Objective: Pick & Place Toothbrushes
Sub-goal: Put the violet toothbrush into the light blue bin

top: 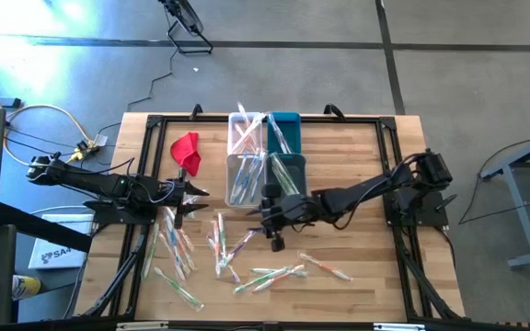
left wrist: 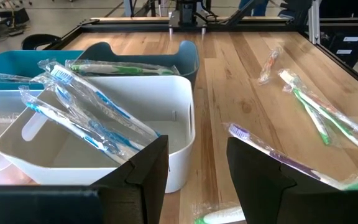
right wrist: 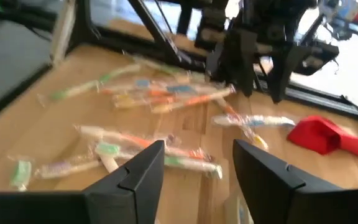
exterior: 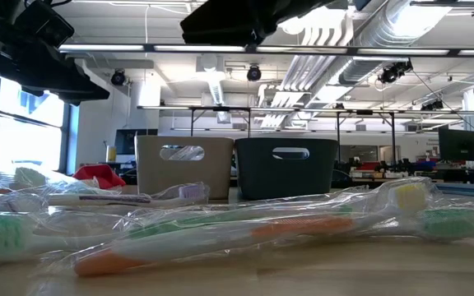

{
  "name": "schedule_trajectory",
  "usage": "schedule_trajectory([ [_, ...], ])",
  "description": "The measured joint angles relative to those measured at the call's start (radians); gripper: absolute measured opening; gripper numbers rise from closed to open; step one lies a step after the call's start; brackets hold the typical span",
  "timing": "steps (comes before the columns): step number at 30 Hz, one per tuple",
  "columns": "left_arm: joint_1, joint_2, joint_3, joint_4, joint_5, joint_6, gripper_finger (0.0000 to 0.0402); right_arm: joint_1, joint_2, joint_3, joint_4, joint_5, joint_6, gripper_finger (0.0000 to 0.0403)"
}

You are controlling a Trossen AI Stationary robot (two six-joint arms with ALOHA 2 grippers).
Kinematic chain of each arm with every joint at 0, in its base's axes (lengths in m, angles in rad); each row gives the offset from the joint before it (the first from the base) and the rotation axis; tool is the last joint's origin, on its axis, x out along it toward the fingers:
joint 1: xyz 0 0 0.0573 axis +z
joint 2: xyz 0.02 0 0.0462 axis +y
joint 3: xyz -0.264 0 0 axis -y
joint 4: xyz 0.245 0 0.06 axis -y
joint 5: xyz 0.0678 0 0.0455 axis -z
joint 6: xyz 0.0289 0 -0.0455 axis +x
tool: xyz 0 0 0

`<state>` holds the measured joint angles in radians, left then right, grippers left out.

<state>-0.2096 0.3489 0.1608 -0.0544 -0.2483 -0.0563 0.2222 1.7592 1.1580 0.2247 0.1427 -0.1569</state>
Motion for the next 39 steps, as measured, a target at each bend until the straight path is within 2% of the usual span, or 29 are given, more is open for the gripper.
schedule_trajectory([
  [3,0.0,0.0,0.0,0.0,0.0,0.0,0.0159,0.0,0.0,0.033,-0.068,0.01,-0.003,0.0184],
  [10,0.0,0.0,0.0,0.0,0.0,0.007,0.0159,0.0,0.0,0.044,-0.081,-0.027,-0.004,0.0177],
  [14,0.0,0.0,0.0,0.0,0.0,0.008,0.0159,0.0,0.045,0.045,-0.08,-0.074,0.003,0.0176],
  [19,0.0,0.0,0.0,0.001,-0.005,0.007,0.0159,-0.002,0.121,0.045,-0.077,-0.076,0.038,0.0176],
  [27,0.0,0.0,0.0,0.0,-0.006,0.007,0.0159,-0.036,0.215,0.045,-0.071,-0.198,0.133,0.0176],
  [39,0.0,0.0,0.0,-0.001,-0.009,0.008,0.0159,-0.035,0.248,0.045,-0.114,-0.161,0.063,0.0176],
])
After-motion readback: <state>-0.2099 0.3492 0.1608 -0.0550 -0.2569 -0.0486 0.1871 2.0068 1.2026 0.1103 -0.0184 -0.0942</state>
